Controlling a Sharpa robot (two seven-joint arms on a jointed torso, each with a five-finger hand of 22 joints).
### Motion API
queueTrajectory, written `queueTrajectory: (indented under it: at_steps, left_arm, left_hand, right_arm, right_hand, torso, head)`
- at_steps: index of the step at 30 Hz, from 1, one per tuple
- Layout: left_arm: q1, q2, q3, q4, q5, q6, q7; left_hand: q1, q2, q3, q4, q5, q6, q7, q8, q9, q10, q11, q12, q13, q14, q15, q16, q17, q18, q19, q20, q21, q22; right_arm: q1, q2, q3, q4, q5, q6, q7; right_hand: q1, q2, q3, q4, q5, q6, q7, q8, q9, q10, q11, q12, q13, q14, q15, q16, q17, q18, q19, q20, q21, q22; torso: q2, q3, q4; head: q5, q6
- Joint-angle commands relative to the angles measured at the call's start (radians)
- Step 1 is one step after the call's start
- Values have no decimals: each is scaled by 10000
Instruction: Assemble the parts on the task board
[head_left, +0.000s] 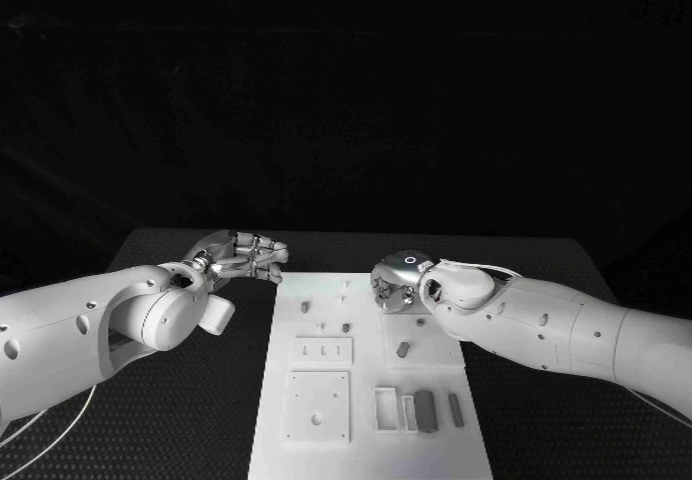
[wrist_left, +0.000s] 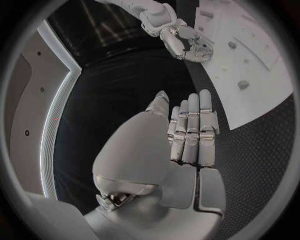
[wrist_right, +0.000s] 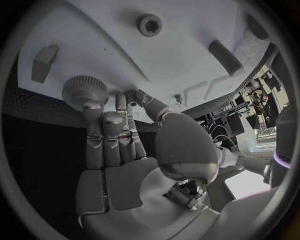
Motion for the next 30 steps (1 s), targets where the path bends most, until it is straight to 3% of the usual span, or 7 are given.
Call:
queueTrajectory:
  at_steps: [1,10,16,30]
  left_arm:
    - [34,-13,10,46,-27,130,57]
    - [37,-18,10,47,-27,119,56]
    - [44,12,10,29,-28,130,62]
    - [54,150,10,-37,-28,155,57]
  left_hand:
    - [-95,-9,60,-24,-43,-2,80,-65,-16,30,68,-62,-9,56,-15,-60,18,163,-30,-69,-33,10]
    - [-95,-13,64,-25,-43,0,80,-66,-16,33,68,-66,-9,57,-15,-67,27,163,-31,-69,-34,13]
    - [-96,-15,67,-25,-43,1,79,-66,-17,35,68,-69,-8,57,-15,-71,33,162,-32,-69,-36,14]
    - [-100,-17,73,-24,-43,2,80,-69,-18,37,68,-76,-8,57,-15,-81,46,161,-33,-69,-38,18]
  right_arm:
    - [-15,-31,-10,128,-272,-401,-232]
    - [141,-15,116,480,-474,-883,-851]
    - [149,203,166,450,-474,-870,-895]
    - [157,1037,186,-121,-733,-993,-1220]
  right_hand:
    - [106,105,60,8,43,167,-85,26,258,218,-150,40,40,-188,-258,59,-18,1231,-6,-35,68,228]
    - [109,64,68,8,42,246,-113,35,299,282,-184,63,132,-187,-291,87,-31,1231,3,-31,109,230]
    - [106,48,70,9,42,269,-120,35,309,300,-193,68,158,-188,-301,95,-35,1231,6,-29,122,229]
    - [102,46,73,10,43,274,-121,30,313,302,-196,67,173,-189,-305,100,-37,1231,7,-26,128,229]
  torso:
    - [19,-8,-3]
    - [38,-14,19]
    - [51,-12,19]
    - [70,-8,28]
  head:
    - [2,46]
    - [11,46]
    - [24,47]
    - [81,88]
